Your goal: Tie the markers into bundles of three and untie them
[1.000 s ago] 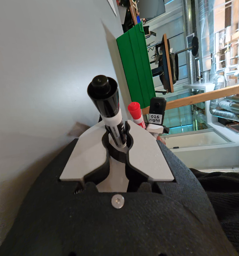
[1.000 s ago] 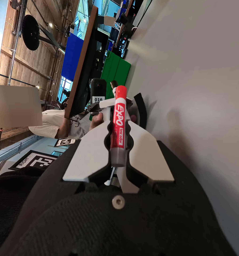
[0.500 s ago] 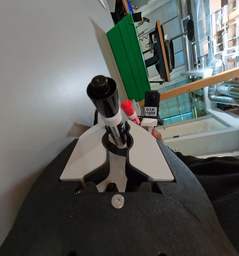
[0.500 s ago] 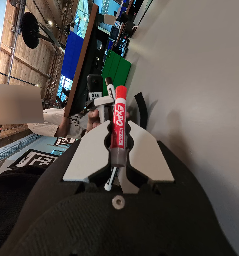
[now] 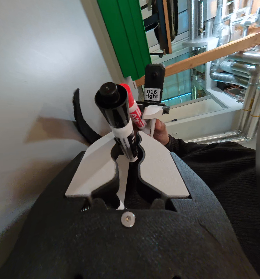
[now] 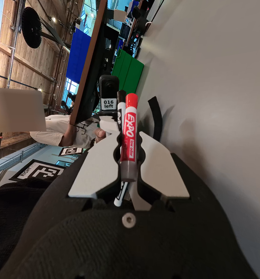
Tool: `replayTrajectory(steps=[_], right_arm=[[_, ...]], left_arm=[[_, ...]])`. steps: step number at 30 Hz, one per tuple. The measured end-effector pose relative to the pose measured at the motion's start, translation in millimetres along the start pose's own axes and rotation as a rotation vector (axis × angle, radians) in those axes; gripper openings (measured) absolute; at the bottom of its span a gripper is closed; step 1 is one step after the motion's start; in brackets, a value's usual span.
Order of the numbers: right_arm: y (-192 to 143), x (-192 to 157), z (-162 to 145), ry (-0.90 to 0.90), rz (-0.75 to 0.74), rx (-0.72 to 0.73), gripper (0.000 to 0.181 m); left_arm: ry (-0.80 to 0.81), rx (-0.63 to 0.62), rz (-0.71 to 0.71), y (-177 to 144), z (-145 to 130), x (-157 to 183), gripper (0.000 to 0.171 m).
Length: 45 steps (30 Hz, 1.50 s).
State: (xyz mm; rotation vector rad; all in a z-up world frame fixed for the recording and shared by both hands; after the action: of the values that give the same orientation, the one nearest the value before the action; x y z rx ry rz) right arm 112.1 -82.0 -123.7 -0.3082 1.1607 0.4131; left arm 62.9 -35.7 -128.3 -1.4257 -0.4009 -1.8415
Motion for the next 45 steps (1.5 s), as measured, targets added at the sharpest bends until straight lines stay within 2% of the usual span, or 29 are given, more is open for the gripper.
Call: replayTrajectory(steps=[8,13,20,24,32,39,45], right_arm=[[3.5,-2.2,-0.1,-0.011,0.006,0.004,0.019],[10.3,-10.7,-3.9,-0.031,0.044,-0.007,0.019],[2.6,-15.4,9.3,-0.022,0.077,0.079,0.019],[4.1,-16.1,7.2,-0.041,0.066,0.070,0.019],[2.4,-6.1,-1.1,0.031,0.032,0.070,0.019],[12.5,-10.3,-15.3,0.013,0.044,0.004,0.019],[12.9,-9.8,-15.2,0.018,0.046,0.002,0.019]], left_arm=[[0.024,0.005,-0.053,5.5,-1.9,9.6,0.020],[-0.020,0.069,-0.114,10.2,3.1,15.4,0.020],[-0.007,0.137,-0.074,7.8,10.8,11.6,0.019],[-0.028,0.203,-0.093,7.3,16.7,14.3,0.019],[-0.088,0.348,-0.087,-3.4,32.5,7.8,0.020],[-0.106,0.384,-0.079,-6.7,36.3,4.3,0.020],[-0.127,0.383,-0.077,-5.1,36.0,3.1,0.019]])
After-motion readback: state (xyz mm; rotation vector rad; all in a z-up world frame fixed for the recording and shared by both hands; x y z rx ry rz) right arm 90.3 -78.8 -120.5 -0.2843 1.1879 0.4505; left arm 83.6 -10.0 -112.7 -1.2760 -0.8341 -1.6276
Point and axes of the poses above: each gripper's, where its closed fingertips meet, y out along the fingers, z out of its top, x = y × z across the jaws, the point moved 2 cm from there along -y, back along the fingers, and after that the axes turned 4 degrees about z, right-handed, at the moved point
